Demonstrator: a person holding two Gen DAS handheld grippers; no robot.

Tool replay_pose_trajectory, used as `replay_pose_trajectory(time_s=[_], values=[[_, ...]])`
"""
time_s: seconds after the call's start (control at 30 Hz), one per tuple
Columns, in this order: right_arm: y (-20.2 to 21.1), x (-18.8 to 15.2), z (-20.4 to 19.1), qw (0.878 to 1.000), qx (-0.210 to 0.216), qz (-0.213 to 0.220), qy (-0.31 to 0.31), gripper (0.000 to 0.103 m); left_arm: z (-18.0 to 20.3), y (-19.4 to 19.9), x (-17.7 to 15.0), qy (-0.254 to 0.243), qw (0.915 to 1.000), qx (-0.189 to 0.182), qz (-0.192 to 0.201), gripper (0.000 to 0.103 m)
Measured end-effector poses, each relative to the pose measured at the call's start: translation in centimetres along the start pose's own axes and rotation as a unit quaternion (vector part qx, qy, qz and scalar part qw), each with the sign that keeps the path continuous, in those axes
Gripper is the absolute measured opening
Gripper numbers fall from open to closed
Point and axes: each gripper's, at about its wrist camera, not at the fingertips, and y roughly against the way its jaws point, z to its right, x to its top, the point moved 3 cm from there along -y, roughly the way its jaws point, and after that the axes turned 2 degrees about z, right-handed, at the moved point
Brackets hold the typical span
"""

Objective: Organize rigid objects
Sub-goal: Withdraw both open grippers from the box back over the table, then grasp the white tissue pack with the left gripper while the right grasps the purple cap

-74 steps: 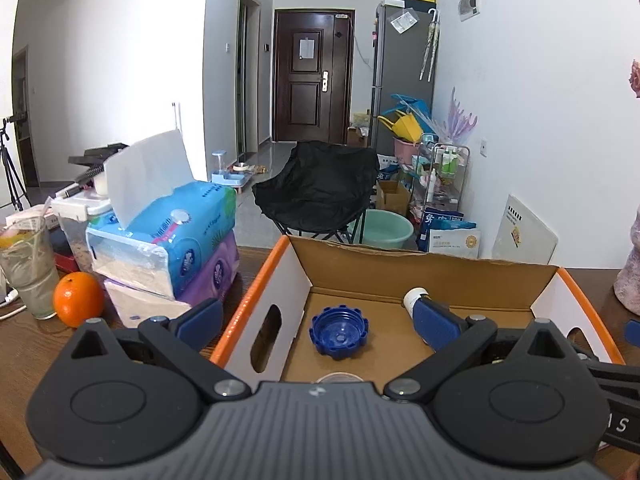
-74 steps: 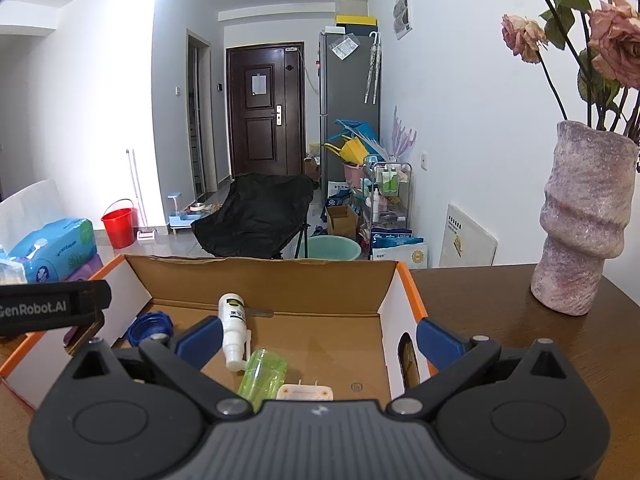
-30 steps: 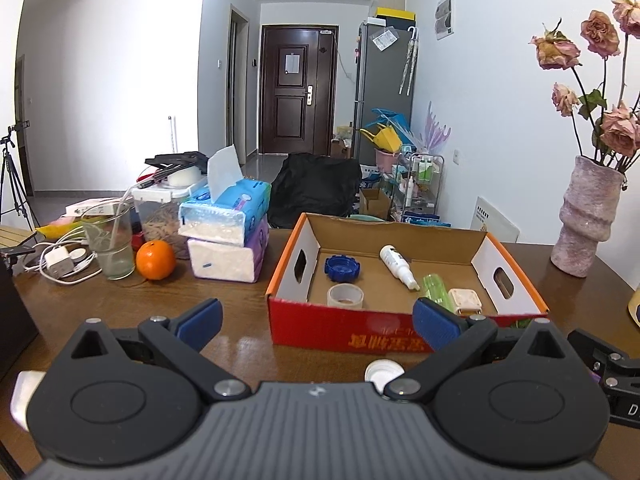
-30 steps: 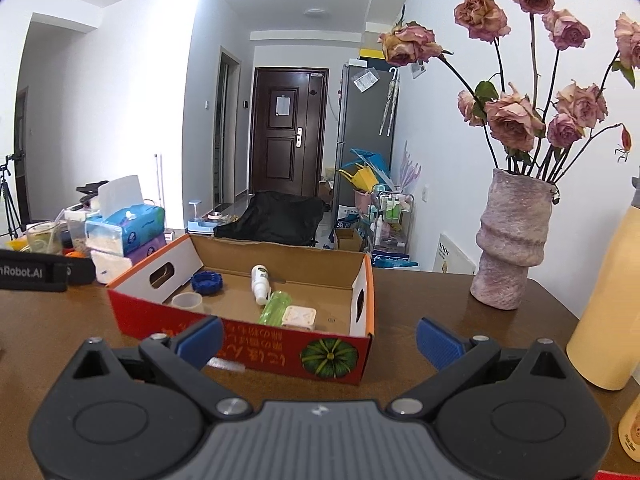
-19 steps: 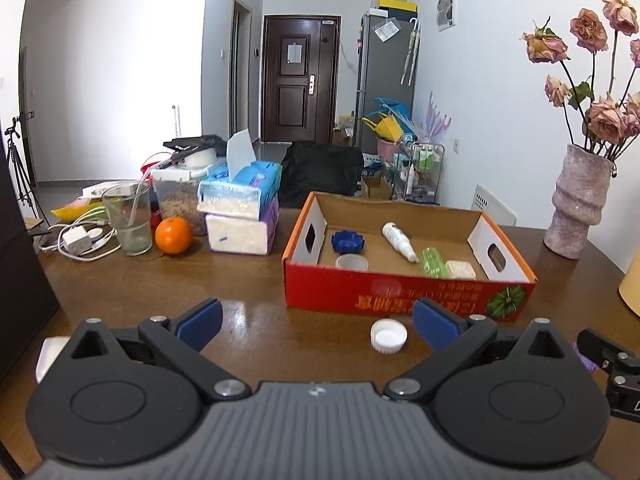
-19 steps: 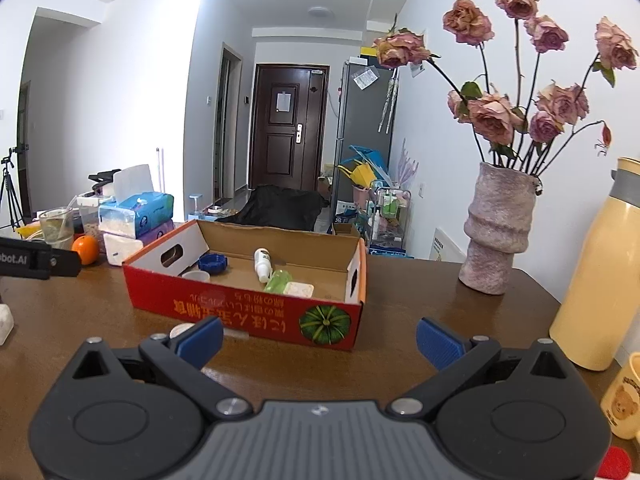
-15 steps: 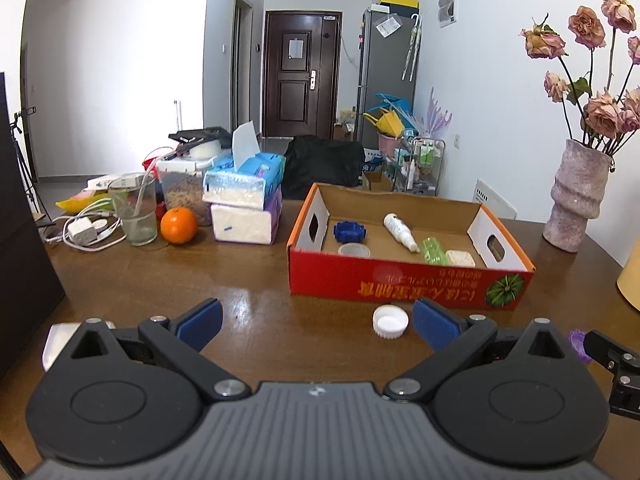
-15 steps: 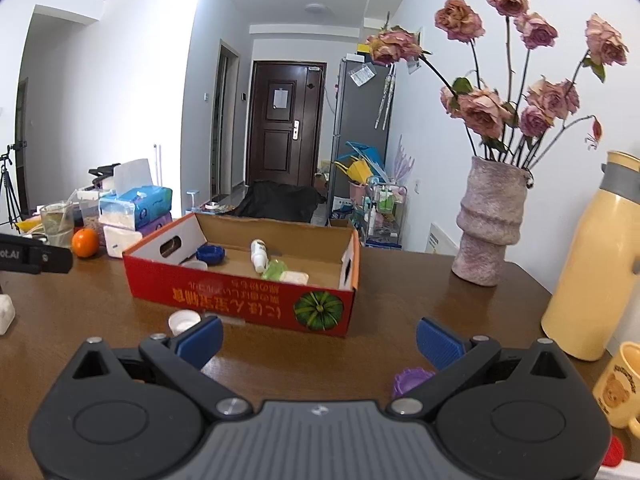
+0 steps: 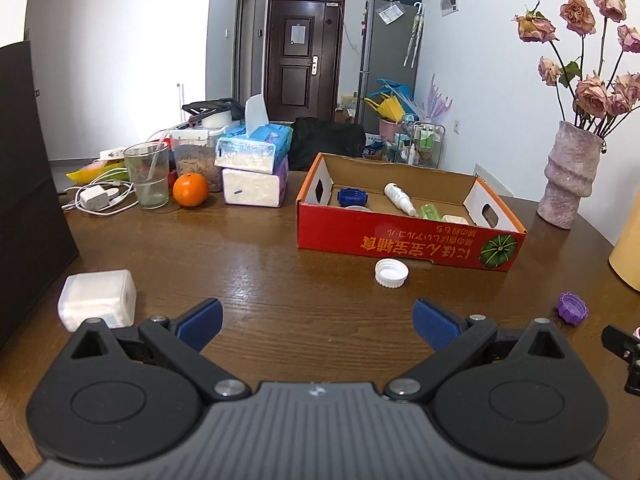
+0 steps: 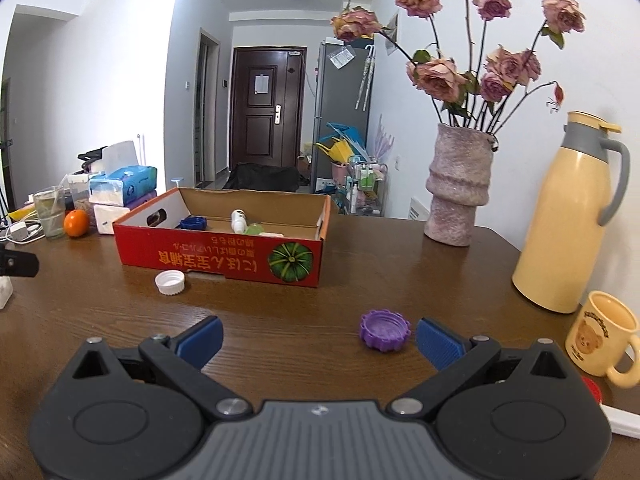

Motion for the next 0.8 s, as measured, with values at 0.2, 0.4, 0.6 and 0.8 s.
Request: replay_pose_trajectory(time_s=[0.2,0.4,0.6,0.8], values=[[1.1,-0.7,1.0,1.0,-0.01,0.001,-0.005,0.103,-0.7,1.0,-0.6,0.006,1.0,0.007,0.0,0.103],[1.2,-1.3,2.2,1.0,-0.02,-0.004,-0.006,0.103,-2.1,1.5,-1.2,0.015,0.9996,0.025,-0.002,0.103],[0.4,-1.8,3.2,1.0,-0.022,-0.01,-0.014,0.103,-3.7,1.6,-1.4,0.027,0.9987,0.043,-0.004,0.103],[-1.9,-2.1,4.0,0.999,-0.02,-0.02,-0.016,0.103,-5.2,1.4,-1.4,0.037,0.9975,0.061,-0.005,0.103]])
